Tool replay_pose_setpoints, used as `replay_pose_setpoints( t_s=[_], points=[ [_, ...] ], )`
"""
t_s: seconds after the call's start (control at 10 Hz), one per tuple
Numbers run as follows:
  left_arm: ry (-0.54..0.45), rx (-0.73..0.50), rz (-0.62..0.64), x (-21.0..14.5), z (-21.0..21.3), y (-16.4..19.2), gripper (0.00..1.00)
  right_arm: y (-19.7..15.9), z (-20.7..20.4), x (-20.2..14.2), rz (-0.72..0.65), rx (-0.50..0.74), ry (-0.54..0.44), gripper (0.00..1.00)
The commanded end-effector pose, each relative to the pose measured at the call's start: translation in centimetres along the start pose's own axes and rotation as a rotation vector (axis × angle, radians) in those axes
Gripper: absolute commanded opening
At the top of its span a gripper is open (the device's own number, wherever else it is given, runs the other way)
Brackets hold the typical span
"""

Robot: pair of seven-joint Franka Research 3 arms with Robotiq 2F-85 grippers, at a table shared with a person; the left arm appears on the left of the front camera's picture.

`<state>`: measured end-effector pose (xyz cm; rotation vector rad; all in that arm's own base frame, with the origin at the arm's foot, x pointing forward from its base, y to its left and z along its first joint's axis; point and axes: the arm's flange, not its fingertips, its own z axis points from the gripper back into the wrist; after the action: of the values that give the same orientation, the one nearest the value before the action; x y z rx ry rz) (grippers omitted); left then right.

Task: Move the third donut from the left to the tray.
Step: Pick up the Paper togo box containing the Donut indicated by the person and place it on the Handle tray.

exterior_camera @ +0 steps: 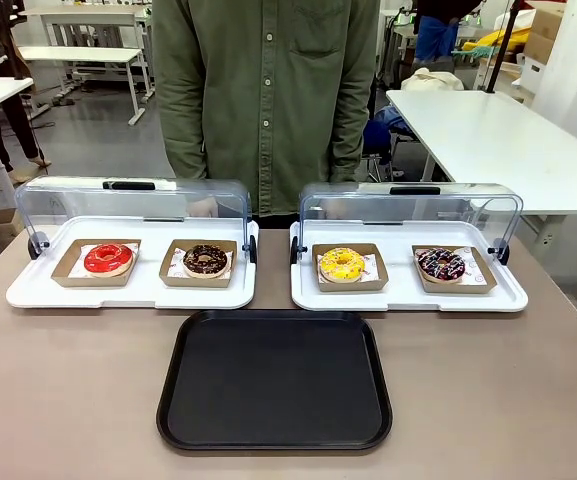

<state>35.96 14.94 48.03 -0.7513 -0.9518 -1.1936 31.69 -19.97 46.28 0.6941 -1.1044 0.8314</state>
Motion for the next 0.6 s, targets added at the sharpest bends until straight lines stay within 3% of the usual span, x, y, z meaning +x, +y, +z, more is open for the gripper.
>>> replay_pose_setpoints(
  t_s=[0.0, 0.5],
  points=[
    [-0.025, -0.003, -0.024, 0.03, 0.08, 0.18, 1.00, -0.46, -0.01, 0.18, 0.030, -0.003, -0.028, 1.00],
    [-0.025, -0.003, -0.024, 0.03, 0.08, 0.18, 1.00, -0.46, -0.01, 0.18, 0.030, -0.003, -0.028, 1.00]
  ],
)
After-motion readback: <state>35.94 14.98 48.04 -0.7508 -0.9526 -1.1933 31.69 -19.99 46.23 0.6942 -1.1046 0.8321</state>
